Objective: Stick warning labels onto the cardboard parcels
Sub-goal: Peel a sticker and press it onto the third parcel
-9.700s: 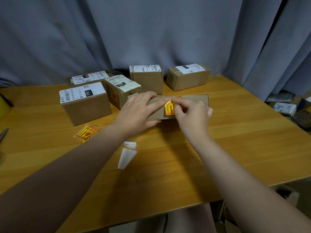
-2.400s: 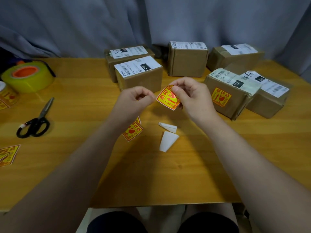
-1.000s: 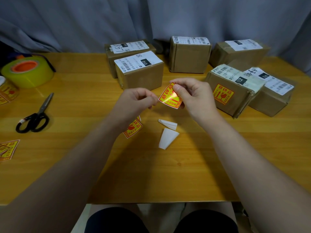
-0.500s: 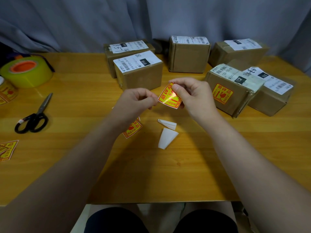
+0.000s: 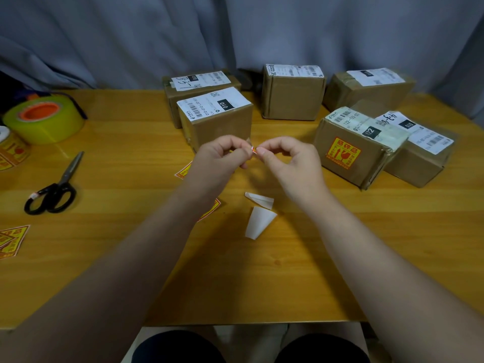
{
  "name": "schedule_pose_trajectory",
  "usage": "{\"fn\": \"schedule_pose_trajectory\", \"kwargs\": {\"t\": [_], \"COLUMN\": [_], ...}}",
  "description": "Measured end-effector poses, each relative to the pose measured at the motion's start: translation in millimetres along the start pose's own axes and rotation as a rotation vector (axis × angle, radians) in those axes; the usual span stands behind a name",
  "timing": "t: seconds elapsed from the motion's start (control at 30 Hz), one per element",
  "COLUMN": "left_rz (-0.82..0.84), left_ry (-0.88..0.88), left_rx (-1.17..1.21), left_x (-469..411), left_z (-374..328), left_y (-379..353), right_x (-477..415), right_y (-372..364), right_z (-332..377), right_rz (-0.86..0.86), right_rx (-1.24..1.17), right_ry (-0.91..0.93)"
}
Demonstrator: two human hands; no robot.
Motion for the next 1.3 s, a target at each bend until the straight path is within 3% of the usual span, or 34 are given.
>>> {"fn": "schedule_pose_trajectory", "kwargs": {"t": [0.23, 1.3], "left_rz": [-0.039, -0.016], "left_ry": [-0.034, -0.082], "left_rx": [-0.019, -0.146], "left_x": [-2.4, -0.9], "left_z": [-0.4, 0.0], "left_y": [-3.3, -0.7], "right_x": [2.9, 0.5], "right_y": [-2.3, -5.5], "right_z": [-3.7, -3.5], "right_rz": [0.040, 0.132], "right_rx": [-0.207, -0.223], "right_ry": [-0.070, -0.092]}}
Point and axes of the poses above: each hand's wrist, its own x-axis away from the middle knuckle, its own y-axis out of the back of the hand, z = x × y, the point moved 8 cm from there along -x, towards the middle knuckle, and after that the axes turned 1 degree about y, right-handed, at the moved point
